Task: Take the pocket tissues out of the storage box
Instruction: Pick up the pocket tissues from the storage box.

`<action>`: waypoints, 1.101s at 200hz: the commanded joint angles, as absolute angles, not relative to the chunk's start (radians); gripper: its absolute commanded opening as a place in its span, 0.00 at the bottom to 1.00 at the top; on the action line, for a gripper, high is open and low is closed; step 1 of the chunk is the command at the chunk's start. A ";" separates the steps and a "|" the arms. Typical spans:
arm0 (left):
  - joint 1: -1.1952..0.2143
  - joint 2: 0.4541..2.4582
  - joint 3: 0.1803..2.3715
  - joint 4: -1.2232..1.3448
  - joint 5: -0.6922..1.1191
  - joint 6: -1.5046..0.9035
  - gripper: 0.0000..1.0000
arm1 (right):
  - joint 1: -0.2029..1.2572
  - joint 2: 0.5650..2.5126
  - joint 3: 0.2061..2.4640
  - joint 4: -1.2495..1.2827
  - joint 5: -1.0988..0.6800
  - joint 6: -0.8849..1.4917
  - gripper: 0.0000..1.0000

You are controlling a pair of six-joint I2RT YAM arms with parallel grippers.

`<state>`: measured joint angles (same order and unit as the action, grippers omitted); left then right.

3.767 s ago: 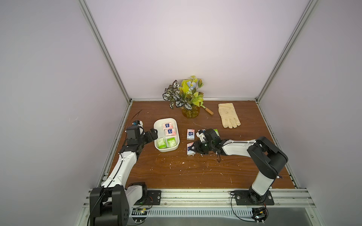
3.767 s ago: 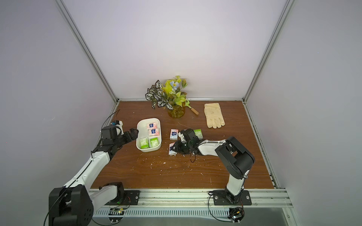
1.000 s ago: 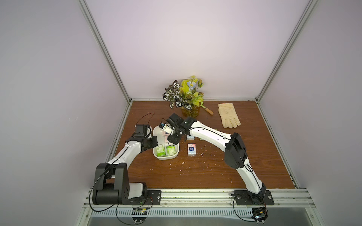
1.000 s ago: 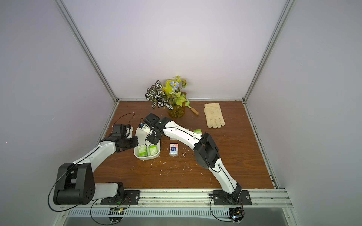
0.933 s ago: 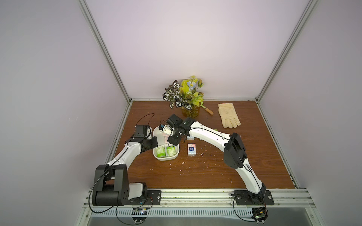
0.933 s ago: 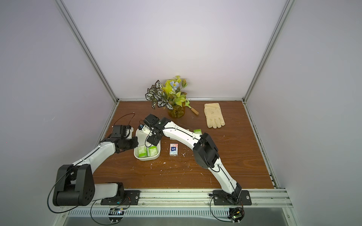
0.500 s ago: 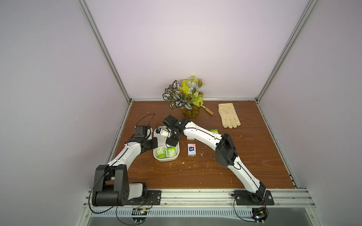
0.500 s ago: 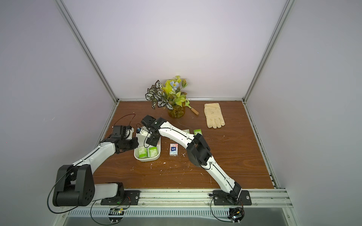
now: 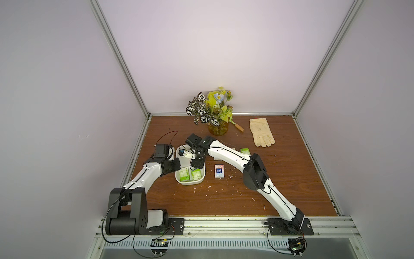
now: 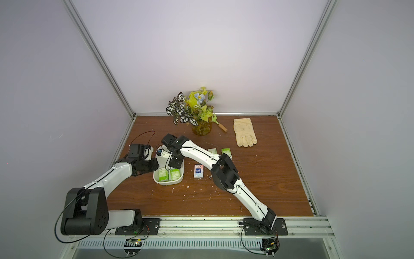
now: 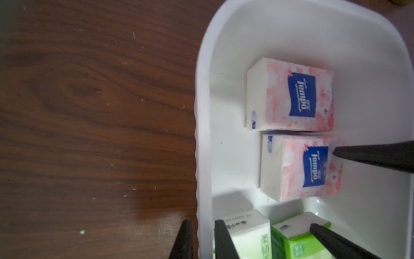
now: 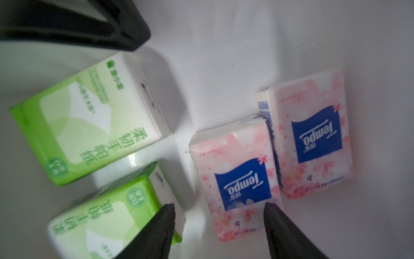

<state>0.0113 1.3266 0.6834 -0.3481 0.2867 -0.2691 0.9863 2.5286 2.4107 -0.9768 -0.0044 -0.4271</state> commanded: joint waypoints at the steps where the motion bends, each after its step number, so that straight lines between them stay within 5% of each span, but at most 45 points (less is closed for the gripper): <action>1: 0.002 1.333 0.704 -0.370 0.277 -0.265 0.15 | 0.986 2.540 2.454 -1.006 -0.006 -0.447 0.70; 220: 0.002 1.353 0.713 -0.370 0.287 -0.256 0.06 | 0.985 2.578 2.489 -0.945 0.019 -0.491 0.72</action>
<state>0.0113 1.3373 0.6910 -0.3489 0.2897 -0.2684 0.9863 2.5607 2.4607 -0.9394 0.0216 -0.4774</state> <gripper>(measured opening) 0.062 0.723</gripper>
